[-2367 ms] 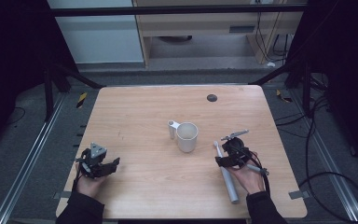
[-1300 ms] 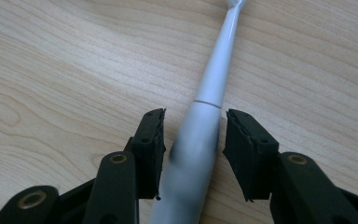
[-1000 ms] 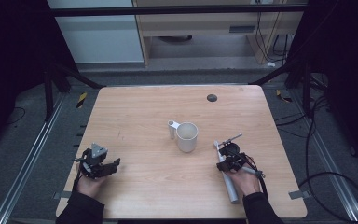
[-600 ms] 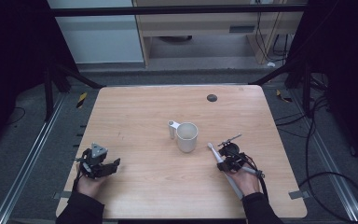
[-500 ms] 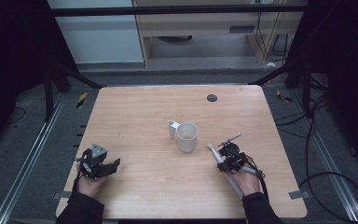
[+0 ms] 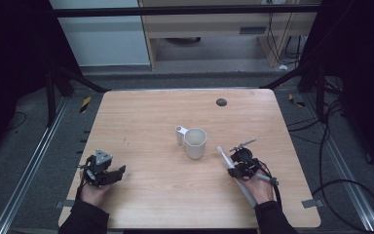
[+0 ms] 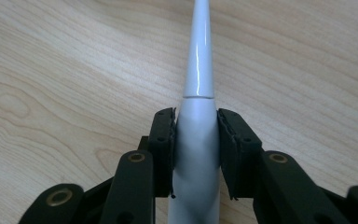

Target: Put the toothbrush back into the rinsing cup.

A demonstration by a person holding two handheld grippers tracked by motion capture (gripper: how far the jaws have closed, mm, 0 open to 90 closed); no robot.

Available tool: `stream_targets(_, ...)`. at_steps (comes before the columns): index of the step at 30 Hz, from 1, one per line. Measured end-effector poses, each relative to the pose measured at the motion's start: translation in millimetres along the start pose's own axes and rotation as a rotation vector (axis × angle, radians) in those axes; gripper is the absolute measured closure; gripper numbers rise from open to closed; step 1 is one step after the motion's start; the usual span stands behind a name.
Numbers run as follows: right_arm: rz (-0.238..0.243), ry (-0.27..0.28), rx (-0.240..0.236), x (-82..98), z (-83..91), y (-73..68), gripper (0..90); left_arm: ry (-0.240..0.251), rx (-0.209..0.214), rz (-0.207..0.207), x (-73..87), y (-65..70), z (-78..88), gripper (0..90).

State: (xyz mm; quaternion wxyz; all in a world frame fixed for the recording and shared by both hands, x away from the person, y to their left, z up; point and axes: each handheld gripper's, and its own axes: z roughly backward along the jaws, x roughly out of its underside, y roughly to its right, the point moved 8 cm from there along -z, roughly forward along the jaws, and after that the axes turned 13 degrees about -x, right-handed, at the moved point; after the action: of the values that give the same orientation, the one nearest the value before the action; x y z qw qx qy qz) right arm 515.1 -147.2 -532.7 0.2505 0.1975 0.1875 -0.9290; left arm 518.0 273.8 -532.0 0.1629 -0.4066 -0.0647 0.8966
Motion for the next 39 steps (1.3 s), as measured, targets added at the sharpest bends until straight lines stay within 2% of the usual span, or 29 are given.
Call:
stream_targets(4, 0.006, 0.011, -0.006, -0.7, 0.3, 1.5, 68.1, 0.000, 0.000, 0.000, 0.0, -0.1, 0.1, 37.2)
stream_targets(9, -0.001, -0.039, -0.011, 4.8, -11.3, 2.1, 68.0, -0.001, 0.000, -0.002, 0.1, 0.1, -0.1, 37.2)
stream_targets(17, 0.017, -0.041, -0.005, 4.4, -13.0, 0.4, 67.1, -0.001, 0.000, -0.004, 0.2, 0.3, -0.1, 37.2)
stream_targets(21, 0.023, -0.041, -0.012, 4.4, -12.1, -0.4, 59.1, -0.003, 0.001, -0.003, 0.4, 0.1, -0.3, 37.2)
stream_targets(25, 0.030, -0.056, -0.014, 6.2, -9.7, -2.9, 57.3, -0.004, 0.001, -0.004, 0.4, 0.2, -0.3, 37.2)
stream_targets(32, 0.029, -0.081, 0.000, 9.2, -11.2, -1.1, 59.6, -0.006, 0.003, -0.004, 0.6, 0.2, -0.4, 37.1)
stream_targets(39, 0.022, -0.101, 0.014, 10.0, -10.6, -2.0, 66.4, -0.007, 0.003, -0.003, 0.7, 0.2, -0.6, 37.1)
